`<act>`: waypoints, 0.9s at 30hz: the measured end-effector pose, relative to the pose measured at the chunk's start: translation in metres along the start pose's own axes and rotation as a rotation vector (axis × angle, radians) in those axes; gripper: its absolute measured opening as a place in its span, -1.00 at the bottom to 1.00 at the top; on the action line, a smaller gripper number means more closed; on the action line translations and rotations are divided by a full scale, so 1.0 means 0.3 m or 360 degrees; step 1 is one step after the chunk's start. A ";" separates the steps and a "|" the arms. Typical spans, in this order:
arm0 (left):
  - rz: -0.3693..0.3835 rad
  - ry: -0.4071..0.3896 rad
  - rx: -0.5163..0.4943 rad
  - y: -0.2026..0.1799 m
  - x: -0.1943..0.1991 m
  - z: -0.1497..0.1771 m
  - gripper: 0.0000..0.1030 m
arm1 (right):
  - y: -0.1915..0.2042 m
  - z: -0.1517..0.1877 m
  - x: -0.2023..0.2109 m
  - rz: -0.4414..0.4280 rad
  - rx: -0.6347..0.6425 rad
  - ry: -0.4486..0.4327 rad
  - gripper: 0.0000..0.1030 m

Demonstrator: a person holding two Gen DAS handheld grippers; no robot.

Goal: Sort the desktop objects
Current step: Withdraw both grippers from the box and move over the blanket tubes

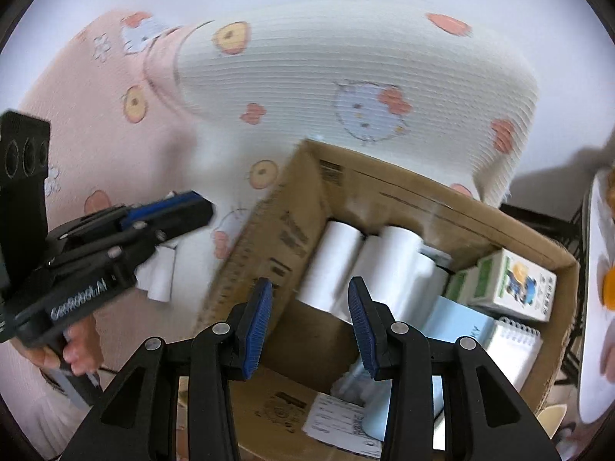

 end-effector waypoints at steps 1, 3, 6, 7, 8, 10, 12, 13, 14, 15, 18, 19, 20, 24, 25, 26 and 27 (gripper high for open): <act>-0.0037 -0.0019 0.0041 0.047 0.023 0.009 -0.63 | 0.016 -0.007 -0.003 -0.0006 0.0020 -0.0001 -0.27; -0.0073 -0.0040 0.0118 0.121 0.057 0.027 -0.63 | 0.060 -0.021 -0.012 -0.0017 0.0066 -0.0009 -0.27; -0.0123 -0.0065 0.0246 0.234 0.091 0.061 -0.63 | 0.140 -0.046 -0.022 -0.0029 0.0147 -0.0016 -0.27; -0.0159 -0.0063 0.0287 0.274 0.098 0.071 -0.63 | 0.173 -0.053 -0.027 -0.0046 0.0179 -0.0014 -0.27; -0.0195 -0.0058 0.0315 0.307 0.102 0.078 -0.63 | 0.200 -0.060 -0.034 -0.0064 0.0207 -0.0013 -0.27; -0.0256 -0.0059 0.0347 0.357 0.113 0.088 -0.63 | 0.264 -0.075 -0.048 -0.0102 0.0269 -0.0016 -0.27; -0.0316 -0.0069 0.0361 0.404 0.125 0.104 -0.63 | 0.322 -0.085 -0.067 -0.0139 0.0321 -0.0020 -0.27; -0.0335 -0.0068 0.0361 0.419 0.128 0.109 -0.63 | 0.352 -0.086 -0.081 -0.0164 0.0337 -0.0019 -0.27; -0.0357 -0.0065 0.0364 0.439 0.131 0.116 -0.63 | 0.375 -0.086 -0.095 -0.0193 0.0342 -0.0020 -0.27; -0.0364 -0.0061 0.0367 0.449 0.131 0.123 -0.63 | 0.398 -0.085 -0.113 -0.0236 0.0337 -0.0026 -0.27; -0.0360 -0.0030 0.0402 0.491 0.125 0.151 -0.63 | 0.452 -0.078 -0.168 -0.0332 0.0292 -0.0059 -0.27; -0.0347 -0.0022 0.0424 0.510 0.119 0.165 -0.63 | 0.472 -0.072 -0.181 -0.0361 0.0266 -0.0088 -0.27; -0.0342 -0.0020 0.0439 0.521 0.118 0.175 -0.63 | 0.487 -0.067 -0.199 -0.0383 0.0248 -0.0115 -0.27; -0.0341 -0.0006 0.0527 0.587 0.097 0.226 -0.63 | 0.525 -0.035 -0.297 -0.0439 0.0101 -0.0218 -0.27; -0.0340 -0.0005 0.0532 0.598 0.096 0.236 -0.63 | 0.527 -0.027 -0.322 -0.0447 0.0070 -0.0211 -0.27; -0.0341 0.0003 0.0519 0.608 0.088 0.246 -0.63 | 0.529 -0.015 -0.355 -0.0441 0.0042 -0.0221 -0.27; -0.0344 0.0013 0.0494 0.611 0.081 0.252 -0.63 | 0.529 0.001 -0.386 -0.0417 0.0023 -0.0248 -0.27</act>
Point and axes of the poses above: each gripper's, at about its wrist camera, not at the fingertips, and x roughly against the way its jaws point, y to its left, z to its underside, the point moved 1 cm from there along -x, roughly the way its jaws point, and after that the axes turned 8 degrees about -y, right-handed, at the moved point
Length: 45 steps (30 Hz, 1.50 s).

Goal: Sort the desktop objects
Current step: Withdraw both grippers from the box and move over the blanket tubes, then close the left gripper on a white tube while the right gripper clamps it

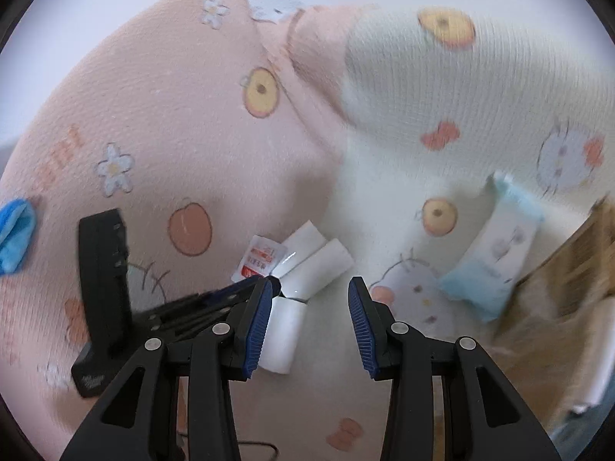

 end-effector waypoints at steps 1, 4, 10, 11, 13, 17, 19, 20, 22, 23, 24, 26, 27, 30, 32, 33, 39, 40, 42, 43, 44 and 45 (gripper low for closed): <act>-0.0006 0.0008 -0.0059 -0.001 -0.011 0.007 -0.63 | -0.006 0.015 -0.015 0.0018 -0.0010 -0.0014 -0.27; 0.0027 0.0055 -0.0168 0.000 -0.042 0.024 -0.57 | -0.040 0.083 -0.102 0.0064 -0.0052 0.0039 -0.27; 0.0006 0.0160 -0.0296 0.011 -0.115 0.032 -0.32 | -0.097 0.136 -0.207 0.0096 -0.0211 0.0139 -0.27; 0.0008 0.0175 -0.0308 0.010 -0.122 0.031 -0.31 | -0.096 0.139 -0.220 0.0088 -0.0206 0.0134 -0.27; 0.0014 0.0225 -0.0365 0.005 -0.142 0.029 -0.31 | -0.096 0.139 -0.232 0.0063 -0.0198 0.0119 -0.27; -0.0024 0.0322 -0.0340 0.011 -0.175 0.000 -0.31 | -0.080 0.133 -0.234 0.0045 -0.0082 -0.0003 -0.27; 0.0013 0.0327 -0.0327 0.008 -0.173 -0.025 -0.31 | -0.070 0.136 -0.232 0.0078 0.0009 -0.0080 -0.27; 0.0005 0.0315 -0.0340 0.004 -0.172 -0.046 -0.30 | -0.070 0.139 -0.234 0.0105 0.0039 -0.0111 -0.27; -0.0049 0.0298 -0.0396 -0.009 -0.176 -0.075 -0.28 | -0.079 0.145 -0.247 0.0133 0.0051 -0.0132 -0.27; -0.0055 0.0305 -0.0412 -0.017 -0.183 -0.086 -0.26 | -0.088 0.147 -0.256 0.0134 0.0038 -0.0123 -0.27; -0.0041 0.0322 -0.0425 -0.024 -0.192 -0.096 -0.23 | -0.099 0.152 -0.268 0.0133 0.0015 -0.0110 -0.27; -0.0013 0.0378 -0.0447 -0.039 -0.217 -0.108 -0.18 | -0.122 0.164 -0.295 0.0107 -0.0043 -0.0057 -0.27; -0.0040 0.0411 -0.0491 -0.050 -0.239 -0.110 -0.15 | -0.127 0.170 -0.303 0.0101 -0.0055 -0.0044 -0.27; -0.0080 0.0501 -0.0583 -0.077 -0.301 -0.101 -0.14 | -0.132 0.184 -0.323 0.0098 -0.0043 -0.0022 -0.27; -0.0129 0.0579 -0.0612 -0.076 -0.336 -0.092 -0.14 | -0.130 0.189 -0.331 0.0079 -0.0025 -0.0019 -0.27; -0.0148 0.0592 -0.0636 -0.079 -0.351 -0.090 -0.14 | -0.128 0.191 -0.333 0.0063 -0.0023 -0.0018 -0.27; -0.0247 0.0659 -0.0751 -0.089 -0.406 -0.068 -0.01 | -0.112 0.204 -0.348 -0.0038 0.0011 -0.0007 -0.27; -0.0254 0.0664 -0.0765 -0.090 -0.411 -0.066 0.02 | -0.105 0.205 -0.351 -0.0051 0.0019 -0.0006 -0.27; -0.0270 0.0680 -0.0777 -0.092 -0.420 -0.063 0.04 | -0.096 0.210 -0.354 -0.0073 0.0026 0.0007 -0.27; -0.0279 0.0688 -0.0789 -0.095 -0.425 -0.062 0.04 | -0.094 0.213 -0.354 -0.0078 0.0028 0.0011 -0.27; -0.0284 0.0696 -0.0805 -0.099 -0.431 -0.061 0.04 | -0.090 0.215 -0.355 -0.0081 0.0030 0.0012 -0.27; -0.0288 0.0708 -0.0813 -0.102 -0.439 -0.057 0.04 | -0.093 0.214 -0.354 -0.0083 0.0029 0.0012 -0.27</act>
Point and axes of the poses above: each gripper's, at about its wrist camera, not at the fingertips, and x roughly against the way its jaws point, y to its left, z to its underside, the point moved 1 cm from there along -x, roughly the way its jaws point, and after that the axes turned 8 degrees about -y, right-handed, at the moved point
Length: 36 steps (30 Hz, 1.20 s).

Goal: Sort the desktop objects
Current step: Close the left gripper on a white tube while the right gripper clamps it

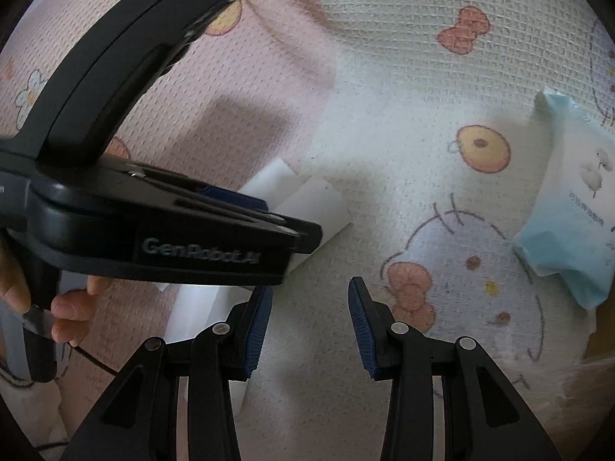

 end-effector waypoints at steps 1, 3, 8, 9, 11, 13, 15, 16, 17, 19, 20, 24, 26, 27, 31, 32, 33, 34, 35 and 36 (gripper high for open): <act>0.0003 0.0010 0.0003 -0.002 -0.009 -0.003 0.04 | -0.002 0.000 0.001 0.0001 -0.0006 0.0001 -0.27; 0.0051 0.0022 0.0062 0.004 -0.029 -0.014 0.04 | -0.007 0.002 0.003 0.0004 -0.0026 0.0004 -0.27; 0.0355 0.0042 0.0365 0.039 -0.068 -0.034 0.01 | -0.041 0.010 0.002 0.0027 -0.0106 0.0020 -0.27; 0.0371 0.0043 0.0396 0.041 -0.073 -0.035 0.01 | -0.051 0.013 0.001 0.0033 -0.0130 0.0028 -0.27; 0.0377 0.0015 0.0438 0.045 -0.074 -0.035 0.01 | -0.069 0.018 -0.002 0.0027 -0.0167 0.0025 -0.27; 0.0393 -0.0011 0.0475 0.048 -0.069 -0.031 0.01 | -0.084 0.016 0.003 0.0032 -0.0196 0.0018 -0.27; 0.0433 -0.0041 0.0514 0.052 -0.061 -0.020 0.00 | -0.096 0.015 0.008 0.0024 -0.0229 0.0012 -0.27; 0.0449 -0.0059 0.0529 0.054 -0.055 -0.010 0.00 | -0.101 0.015 0.010 0.0013 -0.0248 0.0014 -0.27; 0.0462 -0.0079 0.0537 0.054 -0.051 -0.005 0.00 | -0.103 0.017 0.013 -0.0002 -0.0262 0.0019 -0.27; 0.0483 -0.0136 0.0538 0.046 -0.031 0.011 0.00 | -0.101 0.018 0.018 -0.0014 -0.0268 0.0031 -0.27; 0.0486 -0.0153 0.0537 0.045 -0.033 0.026 -0.01 | -0.099 0.019 0.020 -0.0019 -0.0265 0.0032 -0.27; 0.0471 -0.0267 0.0509 0.035 0.012 0.046 -0.02 | -0.089 0.003 0.004 -0.0026 -0.0260 0.0035 -0.27; 0.0458 -0.0331 0.0498 0.013 0.034 0.044 -0.02 | -0.093 -0.006 0.012 -0.0035 -0.0278 0.0023 -0.27; 0.0444 -0.0360 0.0497 0.011 0.046 0.052 -0.02 | -0.097 -0.009 0.016 -0.0041 -0.0299 0.0026 -0.27; 0.0387 -0.0461 0.0485 0.003 0.095 0.067 -0.02 | -0.087 -0.027 0.043 -0.0105 -0.0329 0.0019 -0.27; 0.0378 -0.0487 0.0488 0.005 0.118 0.070 -0.02 | -0.075 -0.031 0.053 -0.0102 -0.0305 0.0012 -0.27; 0.0373 -0.0502 0.0495 0.005 0.130 0.075 -0.02 | -0.065 -0.035 0.057 -0.0102 -0.0283 0.0007 -0.27; 0.0369 -0.0524 0.0502 0.007 0.147 0.081 -0.02 | -0.050 -0.040 0.067 -0.0102 -0.0253 0.0006 -0.27; 0.0371 -0.0537 0.0504 0.015 0.162 0.085 -0.02 | -0.036 -0.044 0.085 -0.0105 -0.0235 0.0004 -0.27; 0.0375 -0.0556 0.0512 0.016 0.178 0.090 -0.02 | -0.025 -0.050 0.095 -0.0110 -0.0221 -0.0001 -0.27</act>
Point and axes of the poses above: each gripper's, at about its wrist camera, not at the fingertips, and x roughly against the way its jaws point, y to its left, z to its underside, the point moved 1 cm from there along -x, roughly the way its jaws point, and after that the axes turned 8 degrees about -y, right-handed, at the moved point
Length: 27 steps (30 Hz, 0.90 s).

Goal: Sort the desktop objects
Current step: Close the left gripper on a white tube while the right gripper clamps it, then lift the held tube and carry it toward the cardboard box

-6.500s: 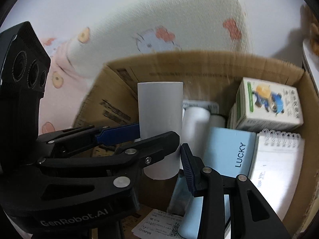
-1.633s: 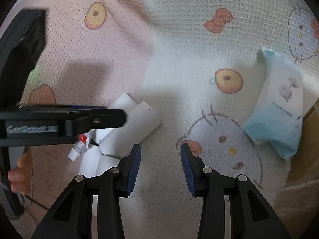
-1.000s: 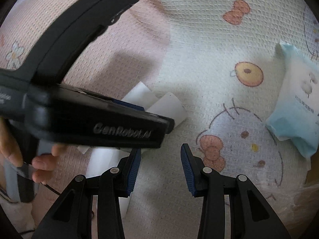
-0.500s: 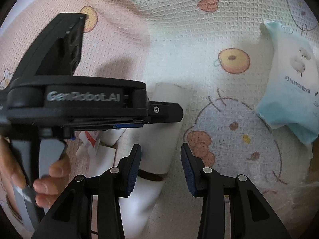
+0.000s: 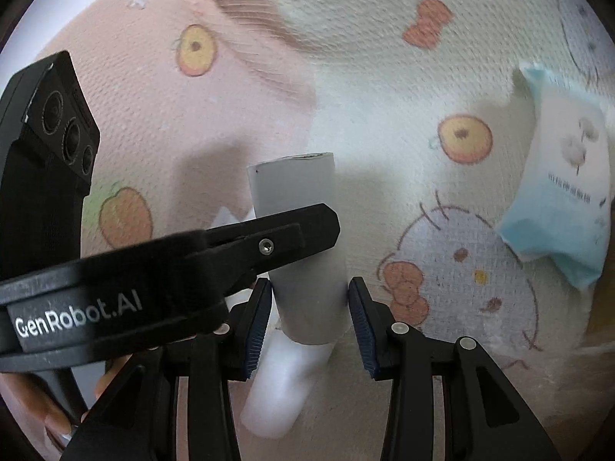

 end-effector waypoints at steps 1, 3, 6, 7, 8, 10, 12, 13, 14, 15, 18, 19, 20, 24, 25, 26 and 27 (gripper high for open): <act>0.0006 -0.0016 0.0011 0.001 0.020 -0.002 -0.02 | 0.012 0.000 0.014 -0.0006 0.0018 0.0000 -0.27; 0.0012 -0.0044 0.0031 -0.007 0.040 -0.001 -0.02 | 0.039 -0.005 0.036 -0.0007 0.0054 0.0002 -0.27; -0.0005 -0.0077 0.0046 -0.018 0.085 -0.002 -0.02 | 0.091 -0.011 0.046 -0.0008 0.0127 0.0001 -0.27; -0.0015 -0.0084 0.0052 -0.021 0.101 -0.001 -0.02 | 0.105 -0.013 0.051 -0.0010 0.0151 0.0000 -0.27; -0.0033 -0.0096 0.0048 -0.027 0.122 -0.001 -0.02 | 0.116 -0.016 0.064 -0.0014 0.0174 0.0000 -0.27; -0.0058 -0.0126 0.0024 -0.048 0.163 -0.002 -0.02 | 0.130 -0.024 0.091 -0.0029 0.0218 -0.0008 -0.27; -0.0079 -0.0152 0.0004 -0.064 0.200 -0.002 -0.02 | 0.156 -0.026 0.115 -0.0042 0.0262 -0.0028 -0.27; -0.0089 -0.0167 -0.0007 -0.076 0.221 -0.003 -0.02 | 0.167 -0.030 0.115 -0.0048 0.0284 -0.0034 -0.27; -0.0095 -0.0177 -0.0011 -0.082 0.234 -0.004 -0.02 | 0.175 -0.032 0.124 -0.0052 0.0297 -0.0039 -0.27; -0.0102 -0.0195 -0.0018 -0.094 0.254 -0.004 -0.02 | 0.185 -0.032 0.134 -0.0060 0.0308 -0.0046 -0.27; -0.0111 -0.0242 -0.0050 -0.133 0.299 -0.011 -0.02 | 0.209 -0.043 0.182 -0.0084 0.0336 -0.0068 -0.27; -0.0120 -0.0256 -0.0065 -0.149 0.315 -0.015 -0.02 | 0.219 -0.053 0.191 -0.0091 0.0340 -0.0075 -0.27; -0.0125 -0.0267 -0.0083 -0.162 0.325 -0.017 -0.02 | 0.224 -0.059 0.202 -0.0095 0.0348 -0.0084 -0.27; -0.0174 -0.0309 -0.0157 -0.219 0.370 -0.022 -0.03 | 0.246 -0.072 0.228 -0.0069 0.0441 -0.0158 -0.25; -0.0180 -0.0320 -0.0171 -0.228 0.380 -0.022 -0.03 | 0.248 -0.075 0.241 -0.0080 0.0445 -0.0182 -0.25; -0.0185 -0.0331 -0.0194 -0.245 0.393 -0.021 -0.03 | 0.249 -0.081 0.258 -0.0091 0.0447 -0.0199 -0.25; -0.0188 -0.0343 -0.0208 -0.258 0.401 -0.020 -0.03 | 0.244 -0.084 0.263 -0.0096 0.0447 -0.0204 -0.25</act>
Point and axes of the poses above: each gripper's, at about its wrist camera, not at the fingertips, and x roughly against the way its jaws point, y to its left, z to its underside, the point moved 1 cm from there along -x, roughly the way its jaws point, and after that the axes turned 8 degrees about -y, right-handed, at the moved point
